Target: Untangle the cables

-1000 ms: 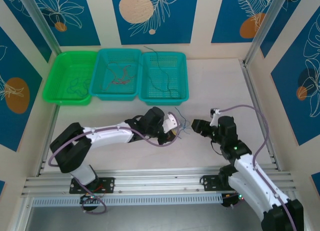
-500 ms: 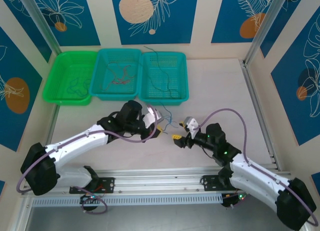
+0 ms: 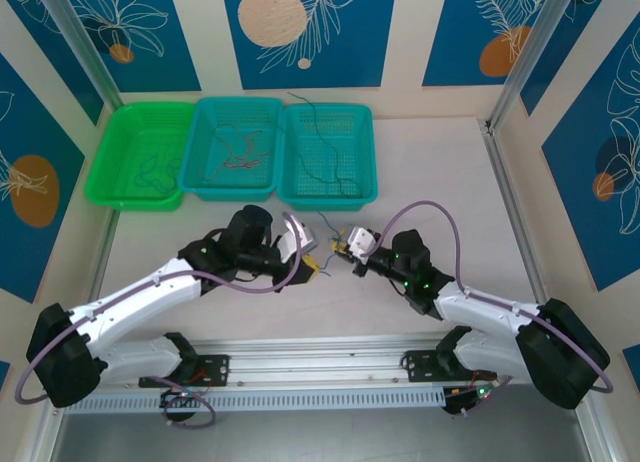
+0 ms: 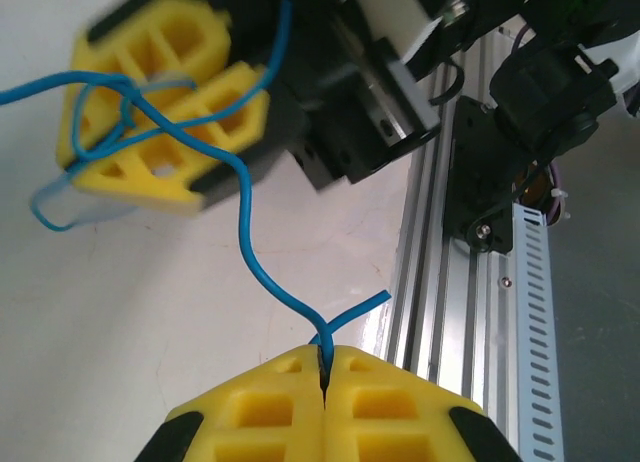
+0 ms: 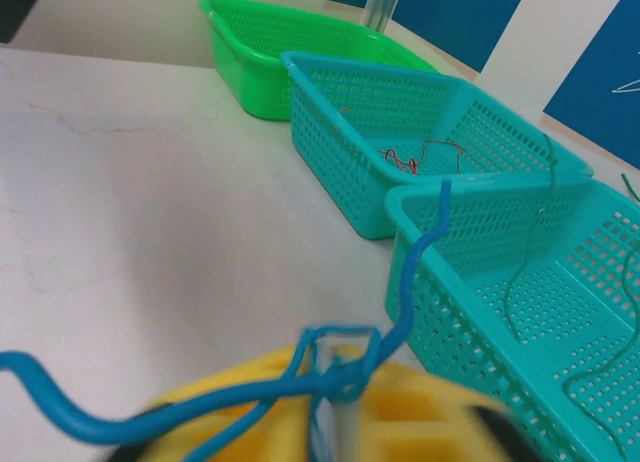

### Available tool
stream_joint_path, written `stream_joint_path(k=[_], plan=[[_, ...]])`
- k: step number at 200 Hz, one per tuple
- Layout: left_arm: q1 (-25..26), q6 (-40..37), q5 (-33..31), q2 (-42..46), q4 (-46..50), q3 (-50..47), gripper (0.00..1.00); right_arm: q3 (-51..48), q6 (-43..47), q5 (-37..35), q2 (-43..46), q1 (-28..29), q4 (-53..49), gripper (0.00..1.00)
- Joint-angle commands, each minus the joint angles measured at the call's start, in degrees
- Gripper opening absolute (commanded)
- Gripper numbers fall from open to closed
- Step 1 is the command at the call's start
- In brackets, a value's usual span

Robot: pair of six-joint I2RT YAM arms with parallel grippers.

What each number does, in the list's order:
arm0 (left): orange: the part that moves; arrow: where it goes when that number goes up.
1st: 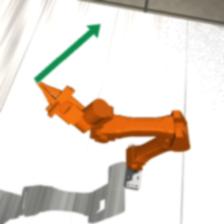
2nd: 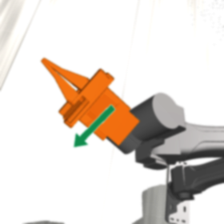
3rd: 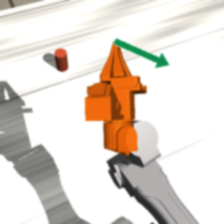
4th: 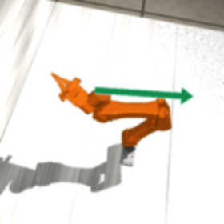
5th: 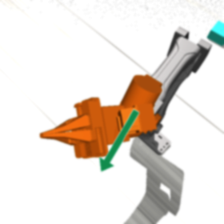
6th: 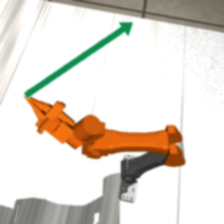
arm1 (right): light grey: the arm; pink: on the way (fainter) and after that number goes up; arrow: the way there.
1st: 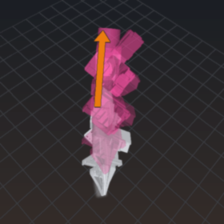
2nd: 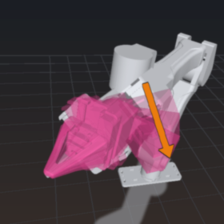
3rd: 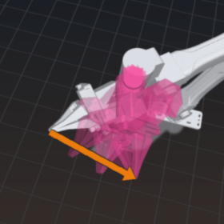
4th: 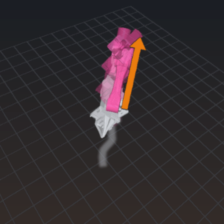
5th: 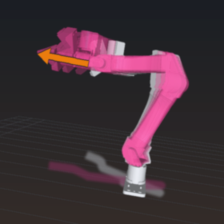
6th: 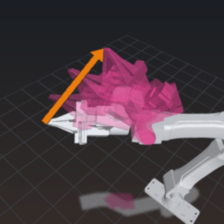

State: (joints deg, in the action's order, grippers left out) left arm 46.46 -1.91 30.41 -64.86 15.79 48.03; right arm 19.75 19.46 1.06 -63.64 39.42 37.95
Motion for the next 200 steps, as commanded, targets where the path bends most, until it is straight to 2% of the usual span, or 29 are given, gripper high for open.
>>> stream_joint_path(k=[1, 28, 58, 75, 101, 124, 146, 169, 200], plan=[[-0.3, 0.9, -2.0, 3.1, 0.9, 0.0, 0.00, 1.4, -2.3, -1.5, -0.9, 0.4, 2.7, 0.00], [-4.0, 5.7, -9.3, 8.6, 0.0, 0.1, 0.00, 0.5, -10.4, -9.9, -0.6, -0.6, -1.2, 0.00], [-14.7, 10.7, -9.1, 13.9, 0.9, 3.1, 0.00, 1.6, -22.8, -15.8, 3.1, -3.8, -13.9, 0.00], [-20.7, 10.2, -7.9, 13.4, 3.7, 7.1, 0.00, 2.9, -27.9, -15.2, 4.4, -6.6, -19.8, 0.00], [-28.9, 8.5, -8.3, 8.4, 9.1, 14.6, 0.00, 6.5, -30.3, -12.0, 5.5, -8.8, -24.9, 0.00], [-36.7, 9.1, -14.5, 3.8, 12.2, 20.3, 0.00, 10.8, -32.2, -11.1, 5.6, -9.5, -28.7, 0.00], [-46.2, 10.1, -16.8, -2.2, 10.1, 23.3, 0.00, 13.7, -33.9, -10.0, 4.8, -9.9, -30.4, 0.00], [-56.0, 14.0, -13.8, -11.4, 6.5, 27.2, 0.00, 16.8, -36.0, -8.5, 3.4, -10.2, -33.1, 0.00], [-63.8, 19.1, -14.9, -23.8, 2.9, 33.3, 0.00, 21.1, -38.6, -6.6, 1.6, -10.4, -38.1, 0.00]])
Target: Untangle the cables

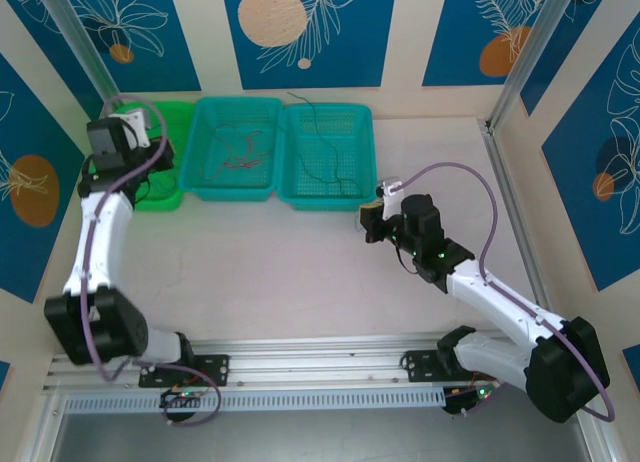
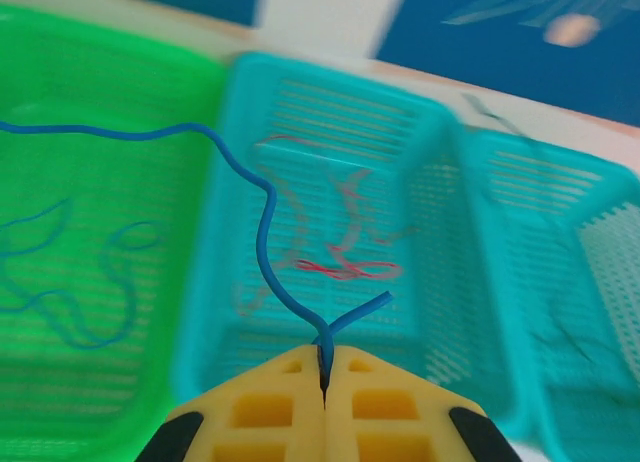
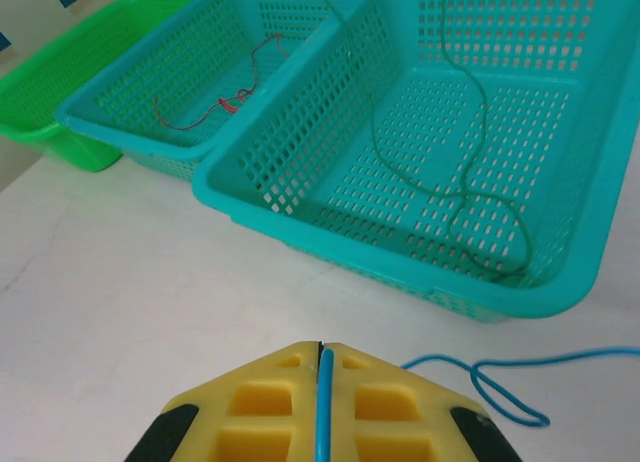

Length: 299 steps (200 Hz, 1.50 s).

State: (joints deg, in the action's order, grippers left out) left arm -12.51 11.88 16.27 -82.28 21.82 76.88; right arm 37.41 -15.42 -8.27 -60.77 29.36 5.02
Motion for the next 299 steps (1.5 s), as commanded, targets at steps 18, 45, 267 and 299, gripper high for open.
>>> stream_joint_path(k=[18, 45, 267, 299], plan=[[-7.3, 6.2, -1.2, -13.4, -2.5, 9.8, 0.23, 4.7, -5.3, 4.0, -2.0, -0.4, -5.5, 0.00], [-8.8, 7.9, 3.1, -17.7, -1.0, 15.2, 0.76, 7.3, -6.3, 6.3, -3.1, -0.8, -6.8, 0.00], [50.7, -29.7, 15.8, 4.4, -38.4, -18.6, 0.97, 35.6, -34.8, 43.2, -19.1, -7.4, -19.9, 0.00], [50.7, -29.7, 12.8, 3.1, -38.3, -19.6, 0.38, 36.9, -37.9, 43.1, -18.8, -6.3, -19.7, 0.00]])
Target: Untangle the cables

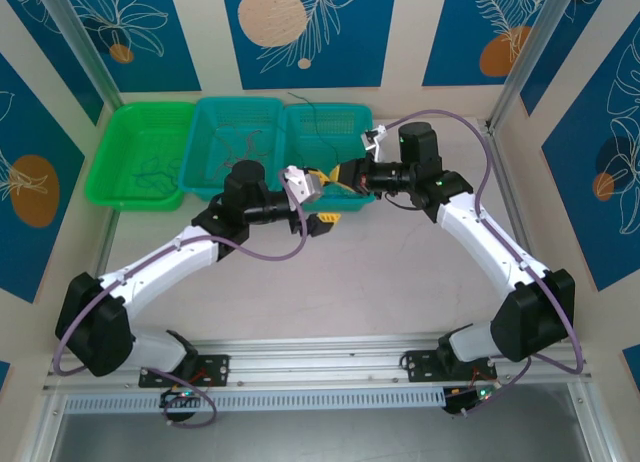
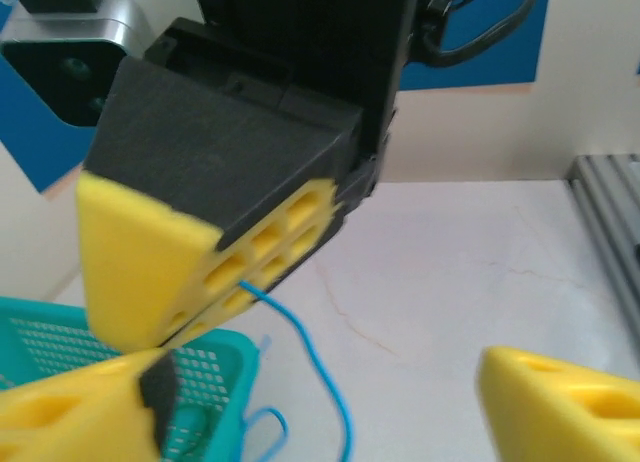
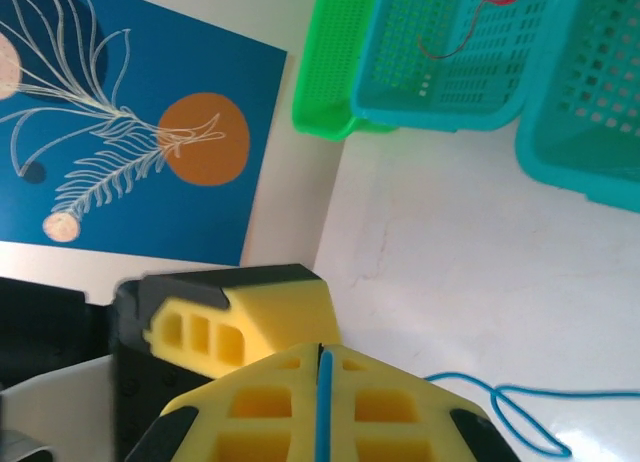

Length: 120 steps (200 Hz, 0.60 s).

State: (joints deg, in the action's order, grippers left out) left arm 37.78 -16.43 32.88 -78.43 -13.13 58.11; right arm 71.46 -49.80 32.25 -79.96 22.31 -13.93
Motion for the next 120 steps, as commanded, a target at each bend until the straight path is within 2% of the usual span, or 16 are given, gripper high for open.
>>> stream_joint_path(k=[1, 16, 32, 35, 48, 65, 73, 80, 94, 99, 120], plan=[[0.4, -1.4, -3.9, -0.7, -3.3, -0.8, 0.36, 2.9, -3.6, 2.6, 0.4, 0.8, -0.8, 0.00], [0.4, -0.6, -5.5, 0.0, -3.1, -1.3, 0.00, 3.3, -3.4, 1.9, 0.8, 0.8, -2.0, 0.00], [0.4, 0.9, -7.9, 1.3, -2.7, -1.8, 0.00, 2.5, -2.6, -0.1, 1.9, 1.0, -3.0, 0.00], [0.4, 1.2, -8.6, 1.5, -2.3, -1.8, 0.00, 2.3, -2.3, -0.5, 2.2, 1.1, -3.0, 0.03], [0.4, 2.4, -11.2, 1.9, -0.9, -1.9, 0.00, 0.8, -0.8, -2.9, 4.3, 1.4, -3.6, 0.24], [0.4, 3.7, -13.1, 2.0, 0.3, -1.9, 0.00, -1.7, 1.5, -7.9, 8.9, 2.0, -4.4, 0.59], [0.3, 4.5, -14.7, 1.7, 1.5, -1.1, 0.00, -2.8, 1.5, -10.6, 11.5, 2.0, -5.4, 0.79], [0.2, 4.8, -16.0, 1.7, 4.4, 0.5, 0.00, -4.0, 1.3, -10.7, 13.6, 1.7, -5.6, 0.83], [0.2, 6.7, -20.2, 2.7, 7.7, 0.7, 0.00, -7.5, 1.0, -10.1, 18.5, 0.7, -4.3, 0.84], [0.1, 7.1, -21.0, 3.2, 7.2, -0.1, 0.00, -8.4, 0.7, -12.0, 20.4, 0.5, -4.4, 0.89], [-4.5, 11.7, -18.6, 2.7, 8.2, 1.0, 0.00, -11.6, 6.3, -19.4, 25.4, -0.4, -1.3, 0.98]])
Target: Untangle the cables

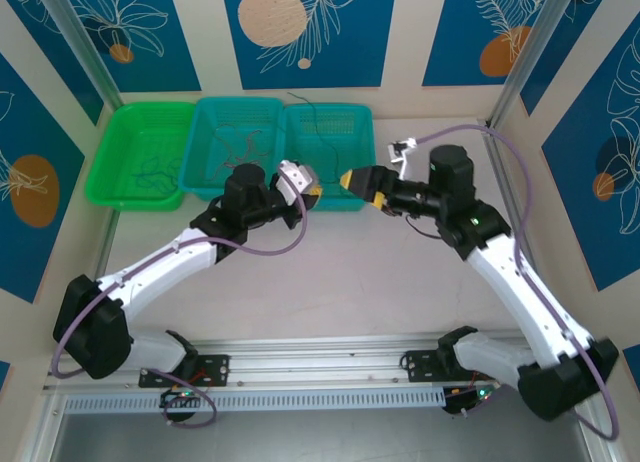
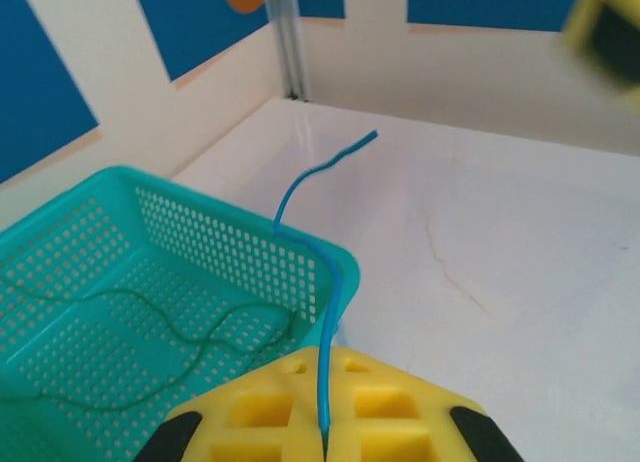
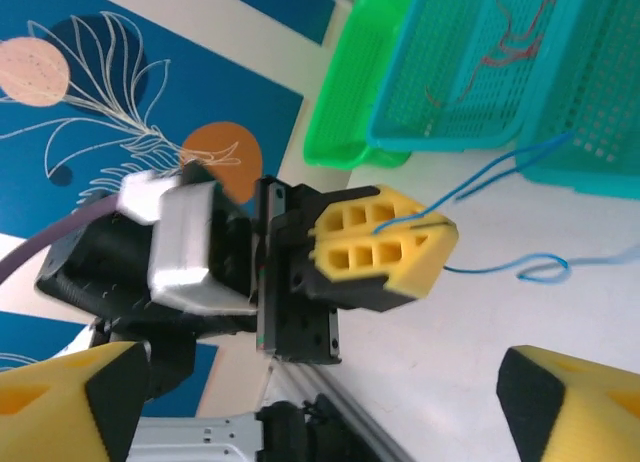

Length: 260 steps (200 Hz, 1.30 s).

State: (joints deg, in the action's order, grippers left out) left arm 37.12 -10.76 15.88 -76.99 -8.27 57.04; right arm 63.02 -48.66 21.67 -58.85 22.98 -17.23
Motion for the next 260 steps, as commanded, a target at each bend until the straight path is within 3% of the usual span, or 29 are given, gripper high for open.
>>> stream_joint_path(k=[1, 29, 52, 91, 115, 148, 156, 164, 170, 189, 208, 237, 260], plan=[[-4.3, 6.5, -1.3, 1.2, 3.5, 2.3, 0.00, -3.3, 5.5, -9.3, 4.5, -1.1, 2.0, 0.98], [-14.9, 15.0, -1.3, -0.9, 7.6, 7.2, 0.00, -4.3, 10.4, -10.3, 3.4, -2.8, 5.2, 0.98], [-23.4, 14.9, -4.2, -2.6, 15.7, 13.3, 0.00, -3.2, 9.9, -8.7, 0.4, -2.9, 5.1, 0.97], [-40.7, 17.5, -3.5, -11.9, 20.5, 24.5, 0.00, -2.8, 10.2, -9.5, -0.9, -3.5, 3.7, 0.97], [-46.5, 15.9, -8.9, -22.7, 25.3, 35.4, 0.00, -1.6, 10.4, -9.9, -1.1, -3.9, 0.9, 0.97], [-50.1, 13.9, -15.8, -37.8, 34.3, 52.9, 0.00, -0.9, 11.3, -12.0, 0.4, -4.6, -3.2, 0.97], [-50.6, 13.9, -15.8, -40.4, 35.7, 56.5, 0.16, -1.0, 11.5, -12.8, 0.9, -4.8, -3.9, 0.97], [-51.0, 14.1, -15.3, -42.1, 37.2, 59.5, 0.43, -1.1, 11.7, -13.5, 1.6, -5.0, -4.7, 0.97], [-51.0, 14.2, -14.3, -42.8, 38.0, 61.2, 0.57, -1.1, 11.7, -14.4, 2.0, -5.4, -5.4, 0.97], [-50.6, 16.0, -10.4, -40.4, 36.9, 59.9, 0.81, -1.3, 12.4, -17.7, 2.7, -6.8, -8.6, 0.97], [-49.3, 17.2, -8.7, -33.6, 32.4, 52.0, 0.93, -2.2, 12.8, -21.3, 3.5, -9.7, -11.5, 0.97], [-46.4, 20.7, -6.2, -17.7, 23.1, 32.0, 0.96, -7.8, 17.1, -25.0, 5.2, -15.2, -9.3, 0.97], [-41.9, 21.2, -8.2, -3.8, 17.9, 15.5, 0.99, -13.7, 21.0, -30.6, 4.2, -19.5, -4.2, 0.98]])
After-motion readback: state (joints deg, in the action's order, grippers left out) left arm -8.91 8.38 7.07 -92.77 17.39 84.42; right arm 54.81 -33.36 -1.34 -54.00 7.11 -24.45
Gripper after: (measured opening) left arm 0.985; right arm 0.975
